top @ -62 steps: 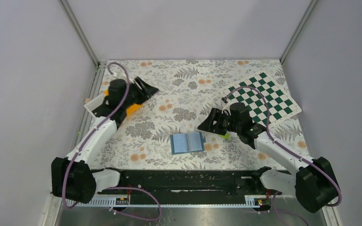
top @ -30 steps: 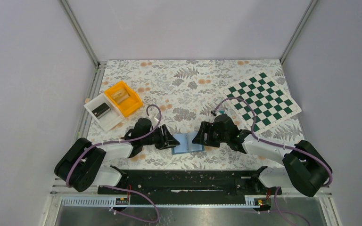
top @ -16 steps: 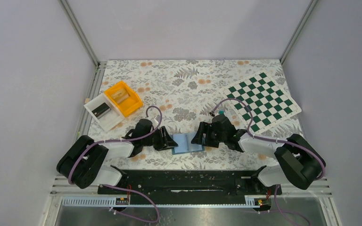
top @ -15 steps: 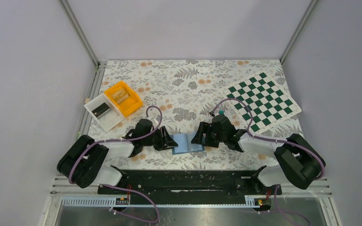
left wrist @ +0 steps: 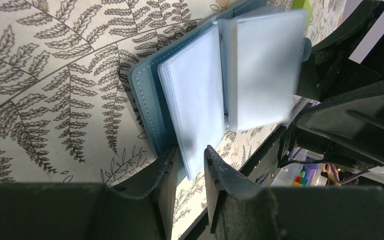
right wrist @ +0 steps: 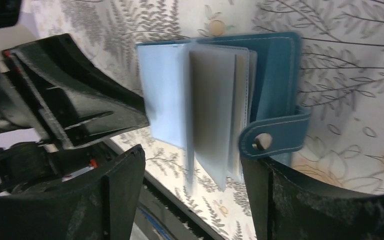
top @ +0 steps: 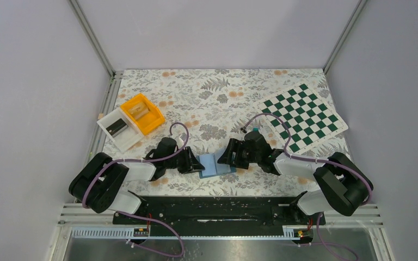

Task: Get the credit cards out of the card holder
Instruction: Remove the credit card from the card holder.

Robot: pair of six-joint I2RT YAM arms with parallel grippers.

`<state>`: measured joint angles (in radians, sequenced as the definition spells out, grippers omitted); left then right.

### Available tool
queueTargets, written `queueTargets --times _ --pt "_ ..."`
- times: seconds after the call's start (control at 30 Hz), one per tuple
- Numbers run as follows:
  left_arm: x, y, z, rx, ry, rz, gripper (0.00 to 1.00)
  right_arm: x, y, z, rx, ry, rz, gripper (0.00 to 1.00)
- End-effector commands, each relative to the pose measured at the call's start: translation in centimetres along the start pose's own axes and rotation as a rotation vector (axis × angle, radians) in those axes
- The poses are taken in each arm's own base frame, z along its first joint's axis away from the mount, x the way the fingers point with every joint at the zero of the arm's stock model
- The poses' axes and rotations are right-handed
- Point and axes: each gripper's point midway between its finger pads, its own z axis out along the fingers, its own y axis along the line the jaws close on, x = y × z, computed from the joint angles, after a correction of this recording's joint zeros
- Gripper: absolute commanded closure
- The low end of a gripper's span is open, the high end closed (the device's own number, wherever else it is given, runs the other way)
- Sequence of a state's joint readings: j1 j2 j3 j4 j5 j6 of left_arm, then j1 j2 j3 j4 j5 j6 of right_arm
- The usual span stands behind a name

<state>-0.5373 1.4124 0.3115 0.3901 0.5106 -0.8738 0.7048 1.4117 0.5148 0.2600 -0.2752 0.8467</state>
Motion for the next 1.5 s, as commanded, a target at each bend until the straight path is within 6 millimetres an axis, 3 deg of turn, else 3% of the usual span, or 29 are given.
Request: queueTargets --times 0.0,0.2,0.63,0.93,1.1,1.23,1.47 --pt "0.6 0.9 0.2 -0.015 0.012 0.019 0.74 -1.1 5.2 -0.8 -0.214 -0.02 0.004 0.24" --pt "0.7 0.8 0.2 -0.008 0.01 0.016 0.74 0.0 6.6 -0.5 -0.28 0.023 0.027 0.26" --pt "0.4 0.4 -0.3 -0.01 -0.007 0.023 0.72 -0.1 5.3 -0.6 -0.198 0.003 0.014 0.29" --pt "-1.6 -1.6 -2.4 -0.03 -0.103 0.068 0.65 -0.1 5.7 -1.0 -0.205 0.009 -0.002 0.41" --pt "-2.7 -2.7 -3.4 -0.022 -0.153 0.088 0.63 -0.2 6.2 -0.9 -0.223 0.009 0.0 0.57" --pt "-2.1 -3.5 -2.9 0.046 -0.125 0.095 0.65 -0.2 6.4 -0.6 -0.228 0.015 -0.003 0.68" --pt "-1.5 -3.2 -1.4 0.082 -0.062 0.081 0.67 0.2 5.3 0.1 -0.172 0.02 -0.013 0.69"
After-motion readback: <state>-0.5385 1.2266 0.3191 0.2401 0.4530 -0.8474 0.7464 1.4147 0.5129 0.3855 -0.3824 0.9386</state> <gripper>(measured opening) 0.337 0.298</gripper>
